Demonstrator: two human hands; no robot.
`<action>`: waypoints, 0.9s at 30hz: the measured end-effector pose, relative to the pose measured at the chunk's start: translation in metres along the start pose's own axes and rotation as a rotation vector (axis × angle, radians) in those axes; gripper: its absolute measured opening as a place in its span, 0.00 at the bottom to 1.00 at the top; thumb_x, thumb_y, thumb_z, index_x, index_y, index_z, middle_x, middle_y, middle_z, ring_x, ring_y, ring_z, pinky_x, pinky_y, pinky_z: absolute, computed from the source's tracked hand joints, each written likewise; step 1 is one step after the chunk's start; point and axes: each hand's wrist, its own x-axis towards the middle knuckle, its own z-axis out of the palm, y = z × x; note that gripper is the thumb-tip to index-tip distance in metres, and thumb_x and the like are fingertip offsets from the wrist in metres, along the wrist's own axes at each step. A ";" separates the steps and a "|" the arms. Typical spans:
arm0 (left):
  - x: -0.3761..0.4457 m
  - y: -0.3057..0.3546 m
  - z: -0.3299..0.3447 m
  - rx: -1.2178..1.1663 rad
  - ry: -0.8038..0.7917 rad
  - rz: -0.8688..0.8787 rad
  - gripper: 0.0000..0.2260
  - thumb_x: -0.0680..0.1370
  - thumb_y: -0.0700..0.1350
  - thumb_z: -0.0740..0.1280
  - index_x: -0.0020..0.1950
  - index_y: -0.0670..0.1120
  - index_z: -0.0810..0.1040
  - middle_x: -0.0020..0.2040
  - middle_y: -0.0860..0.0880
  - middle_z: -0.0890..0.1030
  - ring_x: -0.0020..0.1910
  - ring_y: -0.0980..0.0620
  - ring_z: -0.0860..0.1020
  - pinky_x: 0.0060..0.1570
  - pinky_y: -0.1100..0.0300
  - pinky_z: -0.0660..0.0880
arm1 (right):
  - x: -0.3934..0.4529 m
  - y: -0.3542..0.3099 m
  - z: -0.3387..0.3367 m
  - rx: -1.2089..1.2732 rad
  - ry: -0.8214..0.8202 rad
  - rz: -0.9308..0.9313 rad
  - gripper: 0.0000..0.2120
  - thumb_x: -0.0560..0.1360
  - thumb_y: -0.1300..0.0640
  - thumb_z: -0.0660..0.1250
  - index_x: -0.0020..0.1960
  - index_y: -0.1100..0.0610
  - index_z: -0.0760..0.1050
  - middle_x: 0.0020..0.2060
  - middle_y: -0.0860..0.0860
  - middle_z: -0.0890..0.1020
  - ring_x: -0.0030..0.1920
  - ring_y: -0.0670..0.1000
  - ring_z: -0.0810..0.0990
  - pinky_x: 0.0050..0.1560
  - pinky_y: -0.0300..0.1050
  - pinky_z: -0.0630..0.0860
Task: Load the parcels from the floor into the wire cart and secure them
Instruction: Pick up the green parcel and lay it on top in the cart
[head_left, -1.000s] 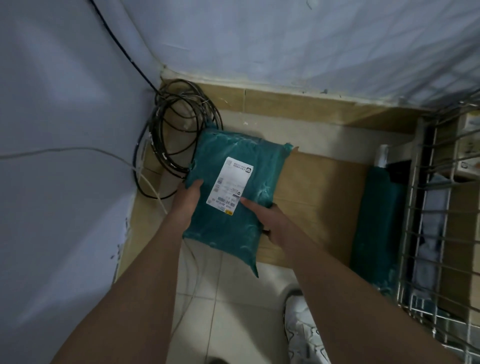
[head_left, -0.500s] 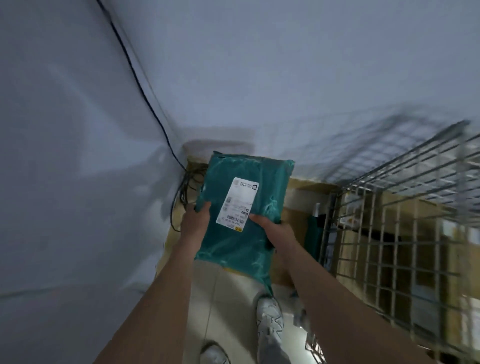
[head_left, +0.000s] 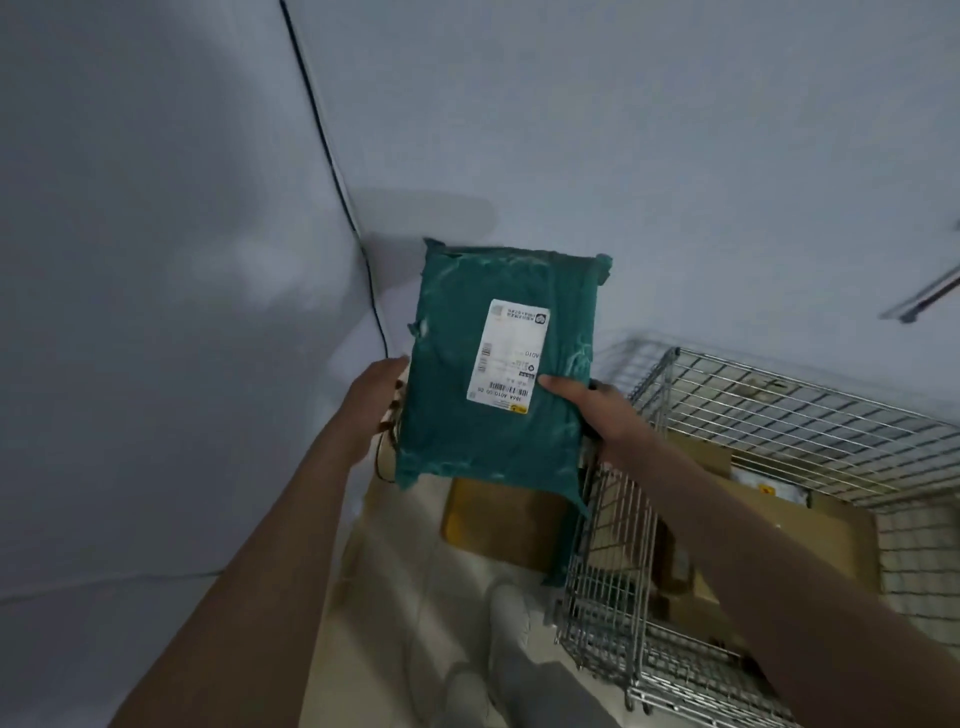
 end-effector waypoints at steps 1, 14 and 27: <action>-0.018 0.003 0.000 -0.015 -0.026 0.023 0.18 0.81 0.63 0.61 0.66 0.54 0.73 0.65 0.50 0.77 0.60 0.48 0.77 0.58 0.53 0.74 | -0.022 -0.007 -0.003 -0.002 -0.015 -0.022 0.27 0.67 0.51 0.80 0.62 0.60 0.78 0.51 0.53 0.87 0.50 0.55 0.86 0.52 0.51 0.83; -0.189 0.012 0.041 -0.249 -0.315 0.336 0.32 0.73 0.64 0.71 0.75 0.62 0.65 0.64 0.55 0.80 0.60 0.53 0.81 0.54 0.54 0.80 | -0.221 -0.023 -0.045 0.094 -0.010 -0.277 0.26 0.70 0.52 0.77 0.64 0.59 0.74 0.53 0.56 0.86 0.52 0.58 0.86 0.52 0.53 0.82; -0.309 0.008 0.189 -0.199 -0.270 0.475 0.26 0.72 0.62 0.72 0.68 0.60 0.72 0.59 0.54 0.84 0.56 0.50 0.83 0.55 0.50 0.81 | -0.314 0.043 -0.198 0.254 -0.001 -0.295 0.28 0.71 0.50 0.77 0.65 0.61 0.75 0.54 0.58 0.85 0.54 0.60 0.85 0.57 0.58 0.81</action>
